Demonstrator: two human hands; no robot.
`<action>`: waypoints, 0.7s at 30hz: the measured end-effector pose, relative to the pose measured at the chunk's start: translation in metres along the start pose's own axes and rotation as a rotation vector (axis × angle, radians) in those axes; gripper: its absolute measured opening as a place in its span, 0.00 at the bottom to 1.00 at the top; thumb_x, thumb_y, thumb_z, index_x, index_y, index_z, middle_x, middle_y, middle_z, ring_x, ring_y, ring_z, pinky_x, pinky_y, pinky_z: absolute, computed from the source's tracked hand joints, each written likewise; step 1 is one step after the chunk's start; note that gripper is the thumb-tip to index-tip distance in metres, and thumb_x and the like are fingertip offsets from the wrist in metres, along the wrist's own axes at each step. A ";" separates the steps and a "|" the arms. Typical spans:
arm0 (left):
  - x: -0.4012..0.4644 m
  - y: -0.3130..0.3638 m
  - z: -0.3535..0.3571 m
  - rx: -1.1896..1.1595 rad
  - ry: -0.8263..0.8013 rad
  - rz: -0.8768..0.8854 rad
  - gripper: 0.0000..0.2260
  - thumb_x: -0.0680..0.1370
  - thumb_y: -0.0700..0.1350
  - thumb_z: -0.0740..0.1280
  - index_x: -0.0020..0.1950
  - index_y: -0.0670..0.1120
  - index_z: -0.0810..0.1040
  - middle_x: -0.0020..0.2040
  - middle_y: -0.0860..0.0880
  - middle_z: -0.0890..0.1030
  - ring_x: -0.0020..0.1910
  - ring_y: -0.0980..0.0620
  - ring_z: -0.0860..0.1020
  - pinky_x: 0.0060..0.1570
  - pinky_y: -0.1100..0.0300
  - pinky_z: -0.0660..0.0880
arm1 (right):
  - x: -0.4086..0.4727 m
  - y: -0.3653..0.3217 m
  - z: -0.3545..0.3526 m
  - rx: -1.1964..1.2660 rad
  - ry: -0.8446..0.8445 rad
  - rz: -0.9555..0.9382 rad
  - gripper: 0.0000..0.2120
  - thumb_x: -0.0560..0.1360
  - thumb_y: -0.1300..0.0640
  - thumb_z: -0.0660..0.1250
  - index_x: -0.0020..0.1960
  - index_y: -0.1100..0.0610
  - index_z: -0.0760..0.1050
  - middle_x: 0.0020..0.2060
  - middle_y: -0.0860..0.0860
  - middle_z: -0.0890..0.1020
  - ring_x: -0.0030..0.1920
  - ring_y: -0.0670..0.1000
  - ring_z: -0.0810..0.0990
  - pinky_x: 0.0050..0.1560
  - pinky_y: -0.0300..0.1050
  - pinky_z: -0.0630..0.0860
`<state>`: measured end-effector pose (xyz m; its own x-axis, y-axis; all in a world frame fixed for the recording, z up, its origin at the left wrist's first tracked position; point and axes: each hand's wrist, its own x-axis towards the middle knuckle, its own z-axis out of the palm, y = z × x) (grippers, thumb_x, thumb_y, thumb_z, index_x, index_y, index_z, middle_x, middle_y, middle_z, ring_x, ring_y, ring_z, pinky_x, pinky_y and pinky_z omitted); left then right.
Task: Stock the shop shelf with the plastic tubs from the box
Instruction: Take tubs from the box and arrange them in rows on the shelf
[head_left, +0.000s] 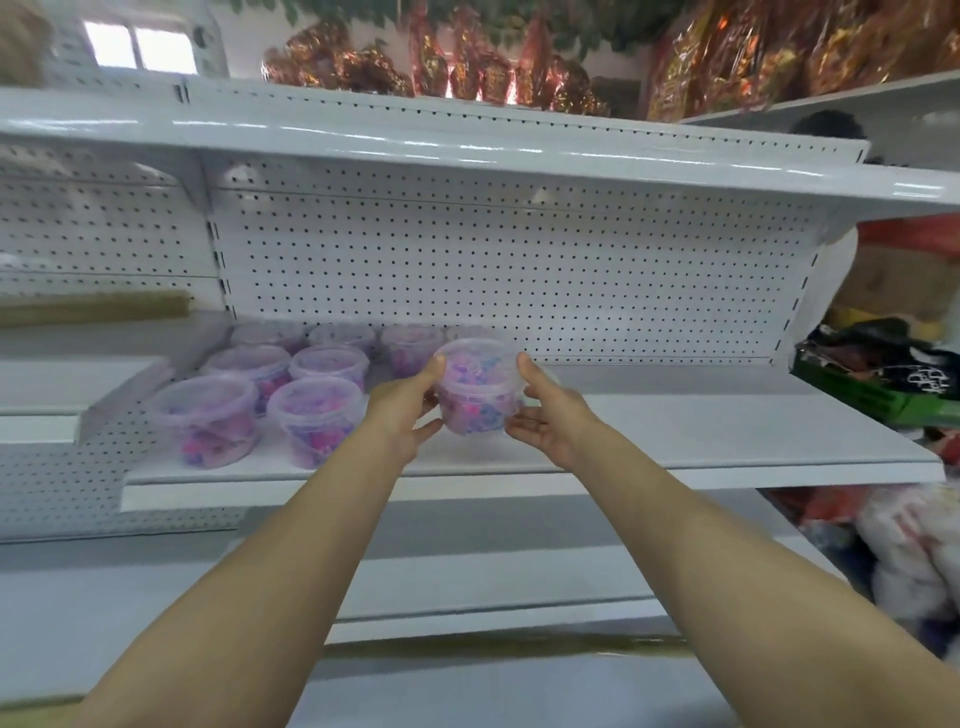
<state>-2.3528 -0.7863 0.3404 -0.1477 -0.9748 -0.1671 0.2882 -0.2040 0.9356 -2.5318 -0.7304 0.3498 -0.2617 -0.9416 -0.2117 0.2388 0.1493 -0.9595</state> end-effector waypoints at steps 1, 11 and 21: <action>-0.002 -0.002 -0.003 -0.007 0.002 -0.012 0.21 0.71 0.54 0.75 0.60 0.46 0.79 0.57 0.48 0.82 0.54 0.53 0.80 0.52 0.52 0.77 | 0.002 0.003 0.002 -0.009 0.010 -0.002 0.23 0.73 0.39 0.70 0.53 0.58 0.74 0.50 0.59 0.81 0.47 0.58 0.83 0.51 0.49 0.82; 0.001 -0.022 -0.020 -0.111 0.236 -0.063 0.29 0.69 0.53 0.77 0.63 0.40 0.71 0.58 0.44 0.79 0.49 0.50 0.80 0.49 0.50 0.80 | 0.012 0.022 0.017 -0.260 0.028 -0.086 0.31 0.72 0.36 0.69 0.66 0.55 0.74 0.63 0.51 0.77 0.62 0.52 0.76 0.60 0.49 0.78; 0.007 -0.039 -0.021 -0.030 0.409 -0.039 0.20 0.69 0.55 0.76 0.37 0.45 0.68 0.36 0.49 0.73 0.33 0.51 0.73 0.54 0.45 0.79 | 0.019 0.026 0.009 -0.339 0.072 -0.102 0.21 0.73 0.37 0.68 0.57 0.51 0.76 0.60 0.49 0.77 0.53 0.51 0.79 0.63 0.53 0.77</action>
<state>-2.3455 -0.7873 0.2963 0.2273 -0.9207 -0.3173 0.3178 -0.2378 0.9178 -2.5218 -0.7466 0.3223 -0.3366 -0.9349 -0.1122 -0.1122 0.1582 -0.9810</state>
